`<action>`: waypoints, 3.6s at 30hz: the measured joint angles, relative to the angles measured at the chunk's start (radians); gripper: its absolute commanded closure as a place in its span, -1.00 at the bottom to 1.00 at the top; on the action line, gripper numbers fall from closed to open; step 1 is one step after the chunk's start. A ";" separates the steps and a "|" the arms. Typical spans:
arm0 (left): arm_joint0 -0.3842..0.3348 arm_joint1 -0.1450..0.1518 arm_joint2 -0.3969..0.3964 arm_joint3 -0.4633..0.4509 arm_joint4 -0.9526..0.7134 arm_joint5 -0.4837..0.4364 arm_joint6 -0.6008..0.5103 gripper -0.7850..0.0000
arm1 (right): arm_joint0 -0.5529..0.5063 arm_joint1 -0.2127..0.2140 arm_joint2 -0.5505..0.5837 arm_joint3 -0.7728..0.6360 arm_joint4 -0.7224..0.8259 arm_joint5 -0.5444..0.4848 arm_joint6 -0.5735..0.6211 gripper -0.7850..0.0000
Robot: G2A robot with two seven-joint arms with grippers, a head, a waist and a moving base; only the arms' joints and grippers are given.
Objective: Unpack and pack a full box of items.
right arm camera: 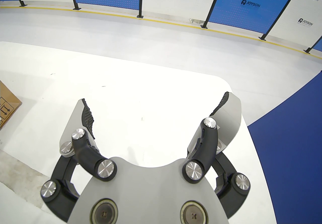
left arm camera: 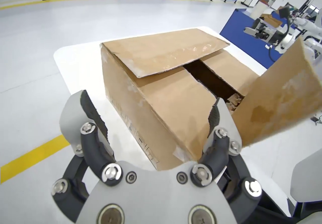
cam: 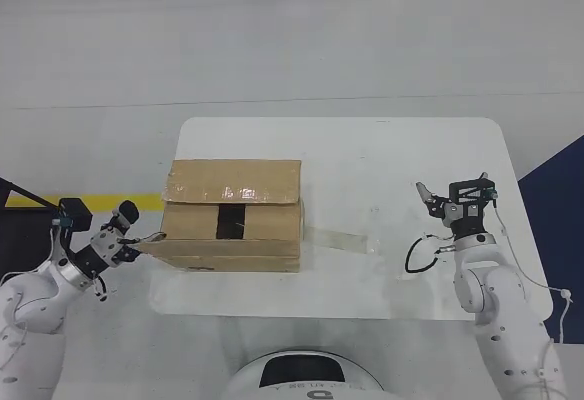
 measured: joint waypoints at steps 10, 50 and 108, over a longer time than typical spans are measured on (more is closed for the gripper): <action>0.092 0.039 0.023 -0.053 0.343 0.000 0.406 -1.00 | 0.000 0.000 0.000 0.000 0.000 0.000 0.000 -1.00; 0.072 0.041 0.037 -0.057 0.322 0.284 0.543 -1.00 | 0.093 -0.009 -0.072 0.005 0.064 -0.085 0.014 -1.00; 0.072 0.041 0.037 -0.057 0.322 0.284 0.543 -1.00 | 0.529 -0.059 -0.541 0.140 -0.106 -0.445 0.302 -0.36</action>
